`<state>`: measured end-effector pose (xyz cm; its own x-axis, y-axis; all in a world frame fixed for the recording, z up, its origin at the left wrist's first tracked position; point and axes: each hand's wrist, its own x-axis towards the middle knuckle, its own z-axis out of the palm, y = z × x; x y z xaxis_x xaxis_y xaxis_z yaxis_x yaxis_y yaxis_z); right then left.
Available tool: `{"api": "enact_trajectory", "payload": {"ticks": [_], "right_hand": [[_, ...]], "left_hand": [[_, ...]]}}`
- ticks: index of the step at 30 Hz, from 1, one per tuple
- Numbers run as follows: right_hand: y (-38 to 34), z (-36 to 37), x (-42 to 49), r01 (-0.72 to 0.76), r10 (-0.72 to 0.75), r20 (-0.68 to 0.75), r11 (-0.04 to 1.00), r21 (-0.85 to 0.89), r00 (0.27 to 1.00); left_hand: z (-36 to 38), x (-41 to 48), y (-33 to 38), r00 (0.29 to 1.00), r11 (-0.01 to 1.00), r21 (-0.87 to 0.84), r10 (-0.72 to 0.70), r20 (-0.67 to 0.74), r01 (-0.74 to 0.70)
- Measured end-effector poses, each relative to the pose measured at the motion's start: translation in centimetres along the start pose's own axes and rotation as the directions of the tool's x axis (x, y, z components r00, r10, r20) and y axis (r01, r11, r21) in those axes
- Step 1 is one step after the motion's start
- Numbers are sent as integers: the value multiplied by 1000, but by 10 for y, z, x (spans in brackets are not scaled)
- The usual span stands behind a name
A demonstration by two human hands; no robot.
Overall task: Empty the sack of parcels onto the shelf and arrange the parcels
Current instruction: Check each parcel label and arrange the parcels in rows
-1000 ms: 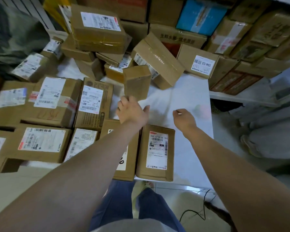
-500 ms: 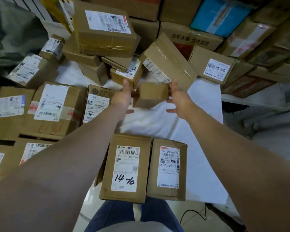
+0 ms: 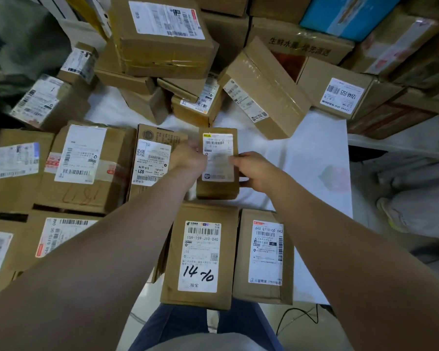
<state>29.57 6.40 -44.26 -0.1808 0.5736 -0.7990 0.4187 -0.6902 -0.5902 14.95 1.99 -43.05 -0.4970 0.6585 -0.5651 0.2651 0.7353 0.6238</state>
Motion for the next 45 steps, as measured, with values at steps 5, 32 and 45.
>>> {"api": "enact_trajectory", "payload": {"ticks": [5,32,45], "right_hand": [[8,21,3,-37,44,68,995,-93,997],[-38,-97,43,307,-329,-615,941,-146,716],[-18,-118,-15,115,-88,-289,990,78,953]], "left_hand": [[-5,3,-2,999,945,326,37,-28,-25],[75,48,111,945,809,-581,117,305,88],[82,-19,110,957,928,-328,241,162,-178]]}}
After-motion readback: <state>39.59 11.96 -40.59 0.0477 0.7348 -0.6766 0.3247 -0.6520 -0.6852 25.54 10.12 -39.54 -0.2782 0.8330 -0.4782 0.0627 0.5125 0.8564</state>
